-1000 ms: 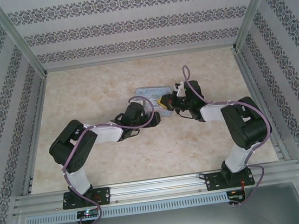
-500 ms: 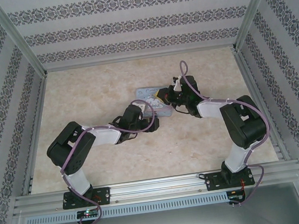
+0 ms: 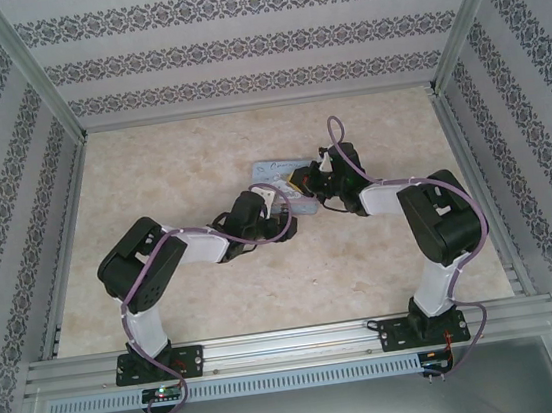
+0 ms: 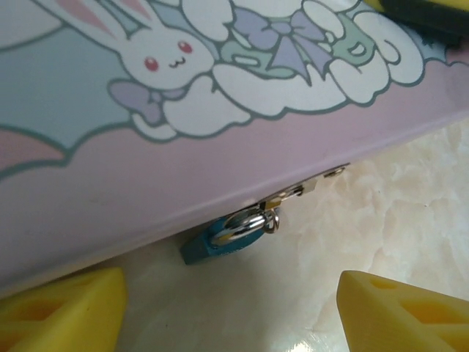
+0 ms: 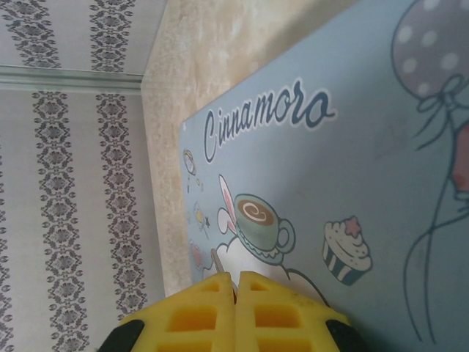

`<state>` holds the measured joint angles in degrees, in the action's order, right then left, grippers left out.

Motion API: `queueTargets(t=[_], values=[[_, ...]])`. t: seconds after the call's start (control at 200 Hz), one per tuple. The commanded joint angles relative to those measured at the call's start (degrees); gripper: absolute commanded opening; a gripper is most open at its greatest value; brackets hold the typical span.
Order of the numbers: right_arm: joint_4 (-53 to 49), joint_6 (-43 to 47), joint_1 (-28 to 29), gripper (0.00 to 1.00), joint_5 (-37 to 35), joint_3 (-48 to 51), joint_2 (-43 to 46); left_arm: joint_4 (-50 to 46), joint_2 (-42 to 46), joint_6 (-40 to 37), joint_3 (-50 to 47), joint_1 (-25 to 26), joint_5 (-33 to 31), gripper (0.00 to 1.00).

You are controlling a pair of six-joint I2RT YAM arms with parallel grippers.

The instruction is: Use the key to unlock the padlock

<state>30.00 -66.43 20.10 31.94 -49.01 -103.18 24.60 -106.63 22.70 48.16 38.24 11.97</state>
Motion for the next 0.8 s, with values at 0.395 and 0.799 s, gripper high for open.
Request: queueTargets(t=[0.395,0.799], values=[[-0.3,1.6,0.3,0.00,-0.1,-0.7,-3.6,5.4,-7.2,-2.9,4.7,1.6,2.0,0.74],[-0.3,1.6,0.3,0.00,0.3,-1.3,-4.5,10.9,-5.9,2.9,4.2,1.5,5.8,0.72]])
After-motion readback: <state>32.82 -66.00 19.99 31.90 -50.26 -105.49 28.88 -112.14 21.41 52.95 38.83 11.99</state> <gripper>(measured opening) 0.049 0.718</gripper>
